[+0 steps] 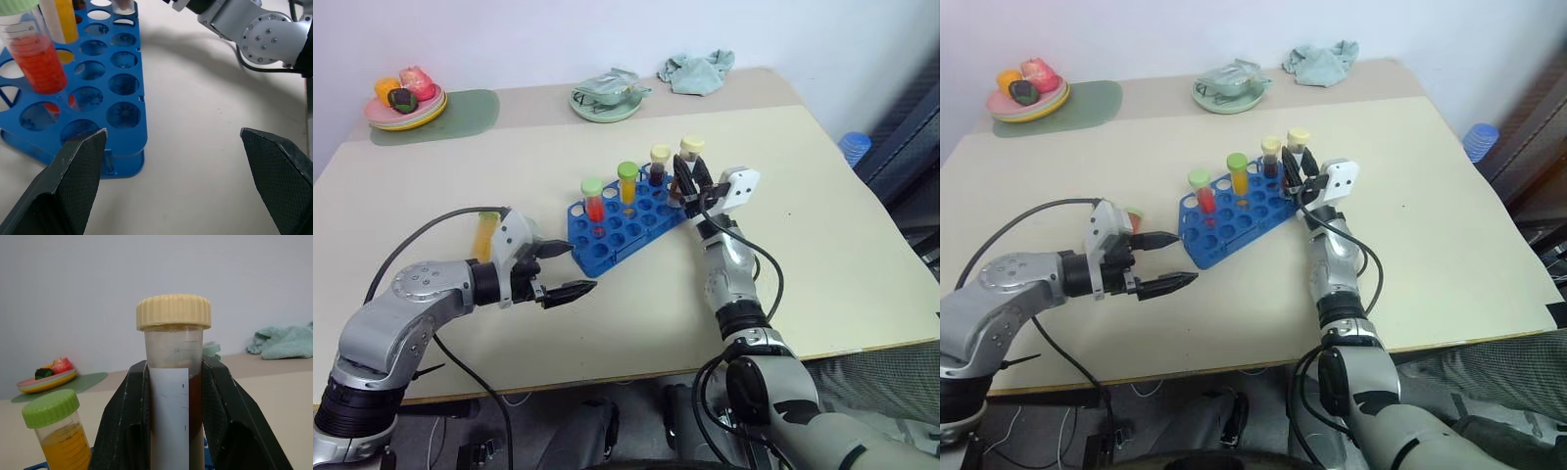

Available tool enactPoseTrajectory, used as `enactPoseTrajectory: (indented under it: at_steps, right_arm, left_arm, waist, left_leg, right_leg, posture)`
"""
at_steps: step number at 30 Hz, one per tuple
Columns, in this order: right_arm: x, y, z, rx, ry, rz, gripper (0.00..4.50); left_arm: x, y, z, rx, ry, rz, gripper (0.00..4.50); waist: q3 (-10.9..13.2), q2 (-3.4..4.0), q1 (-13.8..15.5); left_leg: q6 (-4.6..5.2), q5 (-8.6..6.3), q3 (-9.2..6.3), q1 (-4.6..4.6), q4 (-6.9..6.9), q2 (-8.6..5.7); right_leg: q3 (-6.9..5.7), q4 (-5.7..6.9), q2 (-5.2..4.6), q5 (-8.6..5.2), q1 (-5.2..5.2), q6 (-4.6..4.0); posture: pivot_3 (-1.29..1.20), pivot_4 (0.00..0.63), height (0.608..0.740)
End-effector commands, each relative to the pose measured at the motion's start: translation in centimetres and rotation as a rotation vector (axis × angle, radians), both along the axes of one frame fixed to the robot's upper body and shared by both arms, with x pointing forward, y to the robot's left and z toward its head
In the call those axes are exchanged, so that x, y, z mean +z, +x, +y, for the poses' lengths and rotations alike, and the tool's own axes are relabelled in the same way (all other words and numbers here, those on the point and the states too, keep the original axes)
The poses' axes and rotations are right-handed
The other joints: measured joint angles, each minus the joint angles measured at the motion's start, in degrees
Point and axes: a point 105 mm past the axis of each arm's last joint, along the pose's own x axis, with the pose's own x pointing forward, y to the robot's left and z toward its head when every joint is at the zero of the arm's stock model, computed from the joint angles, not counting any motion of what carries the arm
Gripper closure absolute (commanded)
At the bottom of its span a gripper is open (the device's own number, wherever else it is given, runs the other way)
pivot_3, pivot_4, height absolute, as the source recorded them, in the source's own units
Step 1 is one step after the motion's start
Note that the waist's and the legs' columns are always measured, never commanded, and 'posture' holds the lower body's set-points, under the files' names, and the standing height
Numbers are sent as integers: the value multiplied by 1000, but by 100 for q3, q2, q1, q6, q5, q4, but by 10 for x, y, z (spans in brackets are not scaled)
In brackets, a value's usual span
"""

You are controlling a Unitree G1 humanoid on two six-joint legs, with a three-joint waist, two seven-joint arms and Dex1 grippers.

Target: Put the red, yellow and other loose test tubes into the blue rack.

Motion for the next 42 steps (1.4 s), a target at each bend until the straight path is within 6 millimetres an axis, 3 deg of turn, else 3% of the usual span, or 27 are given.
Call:
enactPoseTrajectory:
  at_steps: [1, 12, 20, 27, 31, 35, 39, 42]
  right_arm:
    - [1, 2, 4, 0, -12, -12, 3727]
    - [-13, 6, -5, -47, -33, 26, 3727]
    - [-16, 2, -1, -35, -31, 16, 3727]
    - [-12, -2, -4, -95, -90, -32, 242]
    - [1, -8, -4, -82, -158, -97, 242]
    - [18, -17, -8, -38, -239, -128, 242]
    - [27, -45, -18, 102, -441, -79, 242]
    - [33, -68, -29, 186, -542, -10, 242]
  left_arm:
    - [12, -2, 0, -2, -3, -51, 0]
    - [12, -2, 4, 20, -2, -58, 0]
    - [10, -2, 2, 16, -8, -57, 0]
    - [14, 1, 2, 42, -70, -70, 0]
    - [28, 4, 6, 102, -222, -99, 0]
    - [45, 14, 25, 254, -374, -121, 0]
    - [49, 28, 66, 582, -302, -172, 0]
    - [55, 34, 82, 681, -311, -153, 0]
  waist:
    - [0, 0, -5]
    - [-3, 0, -81]
    - [-3, 0, -107]
    - [-2, 1, -117]
    - [-3, 1, -118]
    - [-3, 1, -109]
    - [-3, 0, -59]
    - [-3, -2, 58]
  left_leg:
    - [-1, 0, 0, 0, 0, 1]
    - [-6, 2, 0, 6, 0, 3]
    - [-7, 3, -2, 6, -1, 4]
    - [-8, 3, -2, 5, -4, 4]
    - [-9, 4, -2, 5, -5, 4]
    - [-11, 5, -2, 3, -2, 5]
    - [-10, 4, -2, -1, 0, 5]
    - [-10, 3, 1, -5, -1, 5]
  right_leg:
    - [0, 0, 1, 0, 0, -1]
    - [0, 1, 3, 3, 5, -5]
    - [0, 2, 3, 3, 5, -5]
    - [1, 2, 4, 3, 1, -5]
    - [0, 2, 3, 3, 0, -5]
    - [1, 3, 0, 3, -2, -5]
    - [2, 3, -3, 3, -2, -5]
    - [7, -1, -3, 3, -7, -5]
  posture:
    - [0, 150, 740]
    - [0, 150, 740]
    - [0, 150, 740]
    - [0, 150, 740]
    - [0, 150, 740]
    - [0, 150, 740]
    - [0, 150, 740]
    - [0, 150, 740]
